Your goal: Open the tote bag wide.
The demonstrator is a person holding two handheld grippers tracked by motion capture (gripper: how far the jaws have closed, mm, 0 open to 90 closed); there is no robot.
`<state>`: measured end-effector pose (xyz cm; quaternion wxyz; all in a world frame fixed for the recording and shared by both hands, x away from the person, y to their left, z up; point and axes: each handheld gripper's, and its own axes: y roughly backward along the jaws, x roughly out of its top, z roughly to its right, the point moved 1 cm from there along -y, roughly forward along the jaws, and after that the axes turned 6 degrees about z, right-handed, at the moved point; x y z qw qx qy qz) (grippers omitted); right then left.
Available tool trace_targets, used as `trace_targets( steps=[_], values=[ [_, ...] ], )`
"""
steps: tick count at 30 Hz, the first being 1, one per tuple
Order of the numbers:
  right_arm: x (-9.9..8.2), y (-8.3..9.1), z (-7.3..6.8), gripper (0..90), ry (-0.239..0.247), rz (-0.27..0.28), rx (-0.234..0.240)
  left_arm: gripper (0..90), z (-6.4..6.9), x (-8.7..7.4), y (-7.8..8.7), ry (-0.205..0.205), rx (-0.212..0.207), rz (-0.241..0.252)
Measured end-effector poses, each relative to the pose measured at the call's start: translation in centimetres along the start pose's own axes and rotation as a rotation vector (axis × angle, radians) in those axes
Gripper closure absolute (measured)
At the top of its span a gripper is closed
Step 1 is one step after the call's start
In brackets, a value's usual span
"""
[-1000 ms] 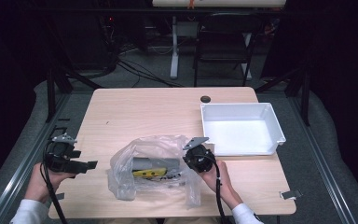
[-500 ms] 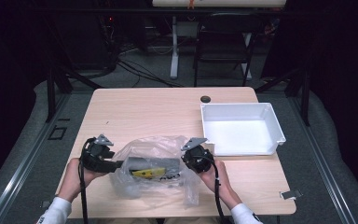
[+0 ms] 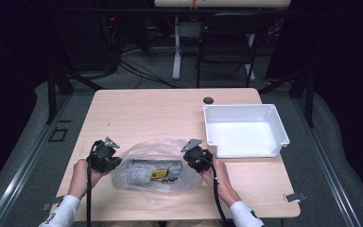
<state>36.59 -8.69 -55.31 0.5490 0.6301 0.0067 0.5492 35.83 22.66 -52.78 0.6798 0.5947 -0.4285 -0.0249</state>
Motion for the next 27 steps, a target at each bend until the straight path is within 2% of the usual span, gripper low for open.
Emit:
trace_targets(
  steps=[2, 5, 10, 13, 17, 18, 20, 24, 27],
  values=[
    [-0.2, -0.8, 0.0, 89.0, 0.024, -0.025, -0.019, 88.2, -0.1, 0.0, -0.5, -0.002, 0.012, -0.015],
    [-0.4, -1.2, -0.1, 89.0, 0.034, -0.037, -0.036, 88.5, -0.3, 0.0, -1.5, -0.014, 0.031, -0.056],
    [-0.4, -1.4, -0.3, 88.9, 0.053, -0.057, -0.051, 88.8, -0.1, 0.0, -2.5, -0.041, 0.05, -0.094],
    [-0.5, -1.4, -0.4, 88.6, 0.074, -0.07, -0.068, 89.0, 0.1, 0.1, -2.7, -0.061, 0.078, -0.105],
    [-0.5, -1.4, -0.5, 87.2, 0.081, -0.086, -0.071, 89.0, 0.1, 0.0, -3.0, -0.074, 0.083, -0.139],
    [-0.5, -1.5, -0.5, 83.8, 0.08, -0.103, -0.066, 89.0, 0.1, -0.1, -3.0, -0.078, 0.085, -0.146],
    [-0.5, -1.4, -0.6, 82.1, 0.078, -0.101, -0.062, 88.9, 0.0, -0.3, -2.9, -0.079, 0.093, -0.159],
    [-0.3, -0.7, -0.2, 73.4, 0.079, -0.117, -0.033, 88.6, -0.3, -0.6, -2.6, -0.074, 0.083, -0.182],
    [-0.2, 0.5, 0.1, 62.8, 0.048, -0.101, -0.003, 87.0, -0.5, -0.9, -2.3, -0.07, 0.072, -0.19]
  ],
)
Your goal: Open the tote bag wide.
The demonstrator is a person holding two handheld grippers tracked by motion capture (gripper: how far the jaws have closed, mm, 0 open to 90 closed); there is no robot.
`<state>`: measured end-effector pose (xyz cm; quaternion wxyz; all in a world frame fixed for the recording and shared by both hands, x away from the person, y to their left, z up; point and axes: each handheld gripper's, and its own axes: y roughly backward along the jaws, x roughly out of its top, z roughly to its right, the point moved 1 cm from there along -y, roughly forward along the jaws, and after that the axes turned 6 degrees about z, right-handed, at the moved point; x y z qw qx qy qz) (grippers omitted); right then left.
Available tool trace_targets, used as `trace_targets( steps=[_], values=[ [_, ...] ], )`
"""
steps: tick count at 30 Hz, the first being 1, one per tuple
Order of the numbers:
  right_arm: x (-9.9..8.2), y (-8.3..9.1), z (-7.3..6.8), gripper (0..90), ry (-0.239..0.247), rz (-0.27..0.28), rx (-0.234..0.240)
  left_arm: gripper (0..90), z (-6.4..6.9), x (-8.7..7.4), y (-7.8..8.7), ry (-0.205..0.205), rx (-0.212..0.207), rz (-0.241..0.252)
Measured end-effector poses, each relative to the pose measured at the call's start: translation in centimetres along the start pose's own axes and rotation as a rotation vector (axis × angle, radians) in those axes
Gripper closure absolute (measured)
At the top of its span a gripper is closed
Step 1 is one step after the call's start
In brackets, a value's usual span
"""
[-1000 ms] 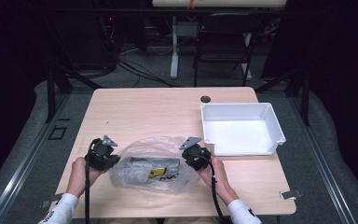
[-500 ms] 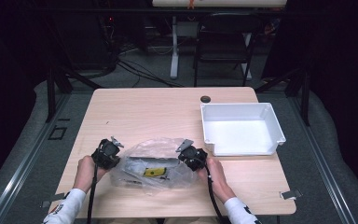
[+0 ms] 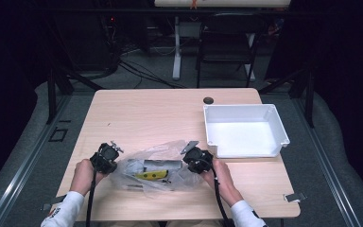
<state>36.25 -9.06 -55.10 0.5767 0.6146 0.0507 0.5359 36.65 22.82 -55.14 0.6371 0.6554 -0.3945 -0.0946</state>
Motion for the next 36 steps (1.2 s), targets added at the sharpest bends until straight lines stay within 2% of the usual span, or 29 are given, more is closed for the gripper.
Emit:
trace_targets(
  steps=[3, 4, 6, 8, 9, 10, 11, 12, 13, 14, 15, 16, 19, 20, 21, 22, 23, 24, 25, 26, 27, 28, 30, 31, 36],
  values=[
    [0.0, 1.1, 0.4, 59.2, -0.022, 0.017, 0.032, 85.7, -0.3, -0.4, 0.3, 0.006, -0.007, -0.004],
    [0.0, 2.3, 0.8, 54.2, -0.042, 0.038, 0.045, 85.4, -0.4, -0.5, 0.3, 0.013, -0.006, -0.004],
    [-0.2, 3.5, 1.1, 50.9, -0.072, 0.07, 0.059, 84.5, -0.7, -0.8, 0.3, 0.021, -0.005, -0.011],
    [-0.2, 4.2, 1.3, 48.7, -0.078, 0.081, 0.065, 84.5, -0.9, -1.0, 0.3, 0.024, -0.008, -0.018],
    [-0.3, 5.5, 1.3, 46.0, -0.092, 0.126, 0.093, 84.4, -0.9, -1.0, 0.3, 0.029, -0.005, -0.015],
    [-0.3, 5.5, 1.3, 46.0, -0.092, 0.126, 0.093, 84.4, -0.9, -1.0, 0.3, 0.026, -0.004, -0.015],
    [-0.2, 6.7, 0.9, 43.6, -0.093, 0.17, 0.148, 84.5, -0.9, -1.0, 0.3, 0.024, -0.004, -0.017],
    [0.0, 7.0, 0.4, 41.5, -0.09, 0.179, 0.192, 84.5, -0.9, -1.0, 0.3, 0.026, -0.002, -0.017],
    [0.0, 7.0, 0.4, 41.5, -0.09, 0.179, 0.192, 84.5, -0.8, -0.9, 0.3, 0.027, 0.0, -0.019],
    [0.2, 7.1, -0.4, 38.9, -0.077, 0.172, 0.237, 84.5, -0.8, -0.9, 0.3, 0.028, 0.0, -0.019],
    [0.3, 6.6, -1.7, 39.8, -0.031, 0.122, 0.256, 84.6, -0.9, -1.0, 0.3, 0.029, -0.002, -0.019],
    [0.3, 6.6, -1.7, 39.8, -0.031, 0.122, 0.256, 84.6, -0.9, -1.0, 0.3, 0.032, -0.004, -0.02],
    [-0.2, 5.0, -2.7, 56.0, 0.0, 0.061, 0.256, 85.3, -0.9, -1.1, 0.3, 0.03, -0.005, -0.027],
    [-0.5, 4.2, -2.8, 67.6, 0.005, 0.024, 0.251, 86.0, -0.9, -1.2, 0.3, 0.029, -0.006, -0.032],
    [-0.6, 4.0, -2.8, 71.5, 0.004, 0.02, 0.256, 86.1, -1.0, -1.3, 0.3, 0.029, -0.007, -0.036],
    [-0.6, 4.0, -2.8, 71.5, 0.004, 0.02, 0.256, 86.1, -1.0, -1.3, 0.2, 0.034, -0.011, -0.042],
    [-0.9, 3.4, -2.9, 80.9, 0.0, -0.001, 0.245, 86.5, -1.0, -1.4, 0.2, 0.033, -0.011, -0.044],
    [-0.9, 3.4, -2.9, 80.9, 0.0, -0.001, 0.245, 86.5, -1.1, -1.4, 0.1, 0.034, -0.01, -0.045],
    [-1.0, 3.1, -2.9, 86.1, 0.0, 0.001, 0.245, 86.7, -1.1, -1.4, 0.1, 0.034, -0.01, -0.046],
    [-1.3, 2.6, -3.1, 90.0, 0.004, -0.027, 0.236, 87.1, -1.1, -1.4, 0.1, 0.035, -0.01, -0.046],
    [-1.3, 2.6, -3.1, 90.0, 0.004, -0.027, 0.236, 87.1, -1.1, -1.4, 0.2, 0.034, -0.008, -0.047],
    [-1.6, 2.1, -3.2, 90.0, 0.016, -0.071, 0.223, 87.5, -1.2, -1.5, 0.1, 0.039, -0.005, -0.047],
    [-1.7, 2.0, -3.1, 90.0, 0.02, -0.073, 0.214, 87.5, -1.3, -1.6, 0.1, 0.037, 0.004, -0.046],
    [-1.8, 2.2, -2.8, 90.0, 0.017, -0.095, 0.194, 87.6, -1.5, -1.6, 0.1, 0.038, 0.006, -0.048],
    [-2.5, 2.5, -1.7, 90.0, -0.017, -0.103, 0.174, 87.5, -2.5, -2.1, 0.0, 0.068, 0.021, -0.051]
  ],
)
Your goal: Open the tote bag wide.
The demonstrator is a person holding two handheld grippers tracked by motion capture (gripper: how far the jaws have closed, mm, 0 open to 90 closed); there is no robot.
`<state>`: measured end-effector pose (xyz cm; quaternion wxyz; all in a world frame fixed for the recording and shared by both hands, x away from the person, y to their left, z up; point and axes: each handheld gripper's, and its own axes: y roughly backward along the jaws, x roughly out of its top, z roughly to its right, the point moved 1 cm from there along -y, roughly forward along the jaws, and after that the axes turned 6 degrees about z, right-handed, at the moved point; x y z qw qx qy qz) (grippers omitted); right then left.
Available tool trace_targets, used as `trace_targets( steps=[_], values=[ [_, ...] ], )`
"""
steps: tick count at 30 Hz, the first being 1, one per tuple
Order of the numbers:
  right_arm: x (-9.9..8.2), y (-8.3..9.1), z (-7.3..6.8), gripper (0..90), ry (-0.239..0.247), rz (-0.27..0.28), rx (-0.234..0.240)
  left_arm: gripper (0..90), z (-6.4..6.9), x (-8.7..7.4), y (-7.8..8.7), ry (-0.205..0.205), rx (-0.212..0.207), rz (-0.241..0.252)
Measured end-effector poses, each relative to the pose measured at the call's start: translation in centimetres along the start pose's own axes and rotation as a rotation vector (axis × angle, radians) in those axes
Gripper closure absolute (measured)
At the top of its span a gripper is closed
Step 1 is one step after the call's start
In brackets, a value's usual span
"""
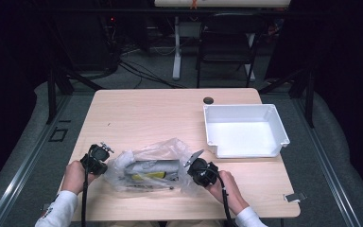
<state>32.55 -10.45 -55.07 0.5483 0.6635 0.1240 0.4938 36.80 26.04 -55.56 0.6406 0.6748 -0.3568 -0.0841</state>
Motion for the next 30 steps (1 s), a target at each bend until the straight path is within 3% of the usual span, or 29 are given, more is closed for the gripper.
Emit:
trace_targets(
  steps=[6, 9, 13, 14, 15, 18, 19, 22, 24, 30],
  values=[
    [-1.1, 0.6, 1.0, 90.0, -0.03, -0.04, -0.045, 87.4, -0.8, -0.2, -0.2, 0.022, 0.023, -0.001],
    [-1.5, 0.6, 1.3, 90.0, -0.036, -0.067, -0.086, 87.5, -1.0, -0.3, -0.4, 0.011, 0.058, -0.018],
    [-2.0, 0.7, 1.9, 90.0, -0.052, -0.087, -0.093, 85.5, -1.4, -0.5, -0.4, 0.036, 0.036, -0.013],
    [-2.0, 0.9, 1.9, 90.0, -0.065, -0.062, -0.077, 81.2, -1.4, -0.5, -0.3, 0.042, 0.024, -0.013],
    [-1.6, 1.7, 1.9, 89.0, -0.06, -0.028, -0.076, 70.0, -1.5, -0.5, 0.0, 0.053, 0.016, 0.001],
    [-1.1, 2.5, 1.7, 82.7, -0.069, 0.016, -0.06, 62.8, -1.8, -0.5, 1.1, 0.086, -0.018, 0.045],
    [-0.9, 2.8, 1.6, 80.1, -0.071, 0.033, -0.054, 51.5, -1.9, -0.5, 1.5, 0.096, -0.03, 0.05],
    [-0.3, 4.0, 1.4, 71.4, -0.076, 0.098, -0.046, 44.4, -2.1, -0.8, 2.4, 0.105, -0.035, 0.072],
    [0.0, 4.7, 1.5, 65.4, -0.079, 0.116, -0.041, 36.1, -2.4, -1.1, 2.8, 0.116, -0.063, 0.077],
    [0.2, 6.4, 2.4, 57.6, -0.123, 0.173, -0.036, 26.7, -3.4, -1.6, 4.1, 0.173, -0.091, 0.129]
  ],
)
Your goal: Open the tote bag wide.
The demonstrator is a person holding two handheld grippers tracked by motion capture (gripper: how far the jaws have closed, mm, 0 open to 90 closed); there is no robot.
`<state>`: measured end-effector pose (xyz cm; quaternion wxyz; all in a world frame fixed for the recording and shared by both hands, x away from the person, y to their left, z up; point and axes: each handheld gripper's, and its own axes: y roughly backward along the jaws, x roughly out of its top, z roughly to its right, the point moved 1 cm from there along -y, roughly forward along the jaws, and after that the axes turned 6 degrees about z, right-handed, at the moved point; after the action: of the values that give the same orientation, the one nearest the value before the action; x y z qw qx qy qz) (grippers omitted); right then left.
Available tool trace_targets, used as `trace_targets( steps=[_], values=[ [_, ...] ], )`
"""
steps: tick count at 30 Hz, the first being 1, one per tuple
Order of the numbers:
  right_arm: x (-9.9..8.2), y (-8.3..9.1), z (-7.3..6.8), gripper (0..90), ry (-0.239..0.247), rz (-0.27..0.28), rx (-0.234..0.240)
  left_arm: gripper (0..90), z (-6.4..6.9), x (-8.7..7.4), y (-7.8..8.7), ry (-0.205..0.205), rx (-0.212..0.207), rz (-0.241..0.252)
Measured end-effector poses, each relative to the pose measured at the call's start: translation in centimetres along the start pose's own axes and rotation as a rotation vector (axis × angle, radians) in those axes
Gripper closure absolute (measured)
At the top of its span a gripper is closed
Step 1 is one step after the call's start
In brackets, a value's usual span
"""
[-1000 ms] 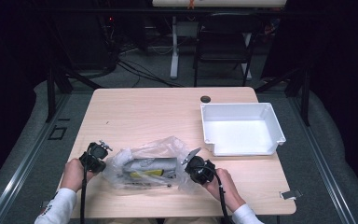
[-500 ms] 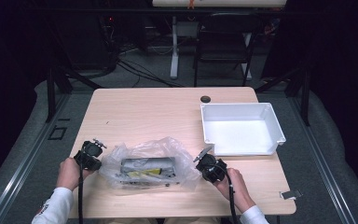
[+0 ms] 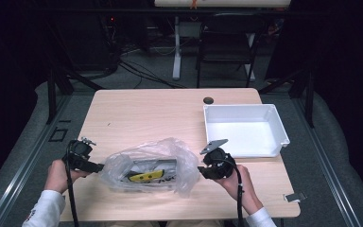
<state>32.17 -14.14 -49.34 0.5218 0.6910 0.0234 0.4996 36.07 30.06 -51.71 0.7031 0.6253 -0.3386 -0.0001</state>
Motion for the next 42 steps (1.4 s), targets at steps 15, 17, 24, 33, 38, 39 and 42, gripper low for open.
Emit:
trace_targets(
  steps=[15, 17, 24, 33, 38, 39, 42],
  values=[
    [2.4, -0.6, -2.6, 37.8, 0.018, 0.054, 0.091, 13.1, 0.2, 0.0, 1.4, 0.005, -0.1, 0.045],
    [2.6, -1.9, -3.0, 37.0, 0.025, 0.034, 0.102, 12.5, 0.6, 0.2, 1.5, -0.005, -0.127, 0.055],
    [2.6, -5.4, -3.1, 46.9, 0.025, -0.035, 0.097, 11.4, 1.9, 1.1, 3.2, -0.028, -0.205, 0.114],
    [2.7, -6.5, -2.5, 77.4, 0.028, -0.036, 0.087, 11.4, 5.9, 2.5, 6.8, -0.116, -0.213, 0.207],
    [2.9, -6.9, -2.5, 84.5, 0.039, -0.032, 0.059, 11.3, 10.3, 3.1, 7.1, -0.224, -0.216, 0.2],
    [2.9, -7.0, -2.5, 85.2, 0.041, -0.028, 0.054, 11.3, 11.1, 3.2, 6.7, -0.246, -0.198, 0.184],
    [3.0, -7.2, -2.3, 86.8, 0.044, -0.025, 0.036, 14.5, 12.0, 3.1, 4.8, -0.284, -0.17, 0.124]
  ],
)
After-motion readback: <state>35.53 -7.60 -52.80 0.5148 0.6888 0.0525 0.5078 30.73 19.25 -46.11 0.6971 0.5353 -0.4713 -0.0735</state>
